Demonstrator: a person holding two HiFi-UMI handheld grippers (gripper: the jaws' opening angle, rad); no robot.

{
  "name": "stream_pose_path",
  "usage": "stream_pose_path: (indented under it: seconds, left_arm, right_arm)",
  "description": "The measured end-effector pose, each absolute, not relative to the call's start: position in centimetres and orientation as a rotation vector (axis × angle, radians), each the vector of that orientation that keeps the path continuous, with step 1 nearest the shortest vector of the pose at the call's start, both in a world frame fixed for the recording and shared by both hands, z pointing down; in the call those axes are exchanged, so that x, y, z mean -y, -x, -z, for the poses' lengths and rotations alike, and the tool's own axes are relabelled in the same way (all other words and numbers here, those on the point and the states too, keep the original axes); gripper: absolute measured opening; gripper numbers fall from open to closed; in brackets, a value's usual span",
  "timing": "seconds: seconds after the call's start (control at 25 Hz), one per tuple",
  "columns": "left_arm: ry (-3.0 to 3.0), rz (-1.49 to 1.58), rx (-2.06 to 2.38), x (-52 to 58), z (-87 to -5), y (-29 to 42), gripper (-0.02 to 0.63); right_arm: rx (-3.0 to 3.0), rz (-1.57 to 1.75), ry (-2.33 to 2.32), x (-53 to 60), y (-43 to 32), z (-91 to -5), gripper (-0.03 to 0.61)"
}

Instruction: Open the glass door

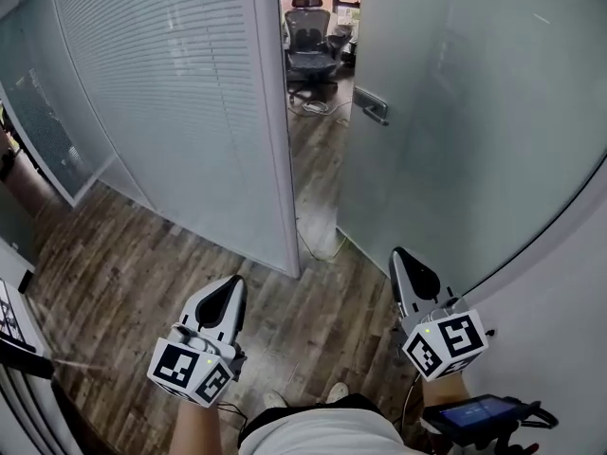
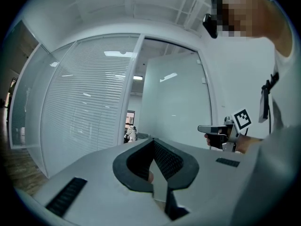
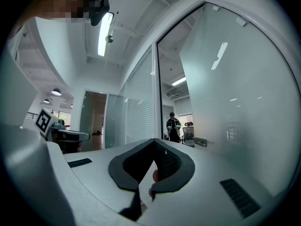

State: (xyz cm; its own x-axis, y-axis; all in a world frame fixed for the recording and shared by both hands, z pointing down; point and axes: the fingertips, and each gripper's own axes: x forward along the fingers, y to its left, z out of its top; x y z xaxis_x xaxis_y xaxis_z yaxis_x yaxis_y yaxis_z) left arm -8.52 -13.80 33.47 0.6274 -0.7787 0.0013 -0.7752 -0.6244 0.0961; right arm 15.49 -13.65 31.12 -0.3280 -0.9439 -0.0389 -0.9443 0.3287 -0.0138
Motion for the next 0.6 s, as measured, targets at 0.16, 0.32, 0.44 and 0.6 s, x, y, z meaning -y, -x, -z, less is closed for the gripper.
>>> stream_pose_path:
  seconds: [0.16, 0.32, 0.44, 0.6]
  left_arm:
    - [-2.749, 0.092, 1.292, 15.3, -32.3, 10.4, -0.006]
    - [-2.756, 0.099, 1.270, 16.5, -31.2, 10.6, -0.006]
    - [-2.758, 0.096, 1.266, 16.5, -31.2, 11.2, -0.006]
    - [-2.764, 0.085, 1.275, 16.7, -30.9, 12.3, -0.006]
  right_arm:
    - [-2.544, -0.034, 1.814, 14.5, -13.2, -29.7, 0.000]
    - [-2.552, -0.036, 1.830, 15.6, -12.8, -28.5, 0.001]
    - [-2.547, -0.033, 1.840, 15.6, -12.3, -28.5, 0.001]
    - [-2.553, -0.030, 1.850, 15.9, -11.3, -28.3, 0.001]
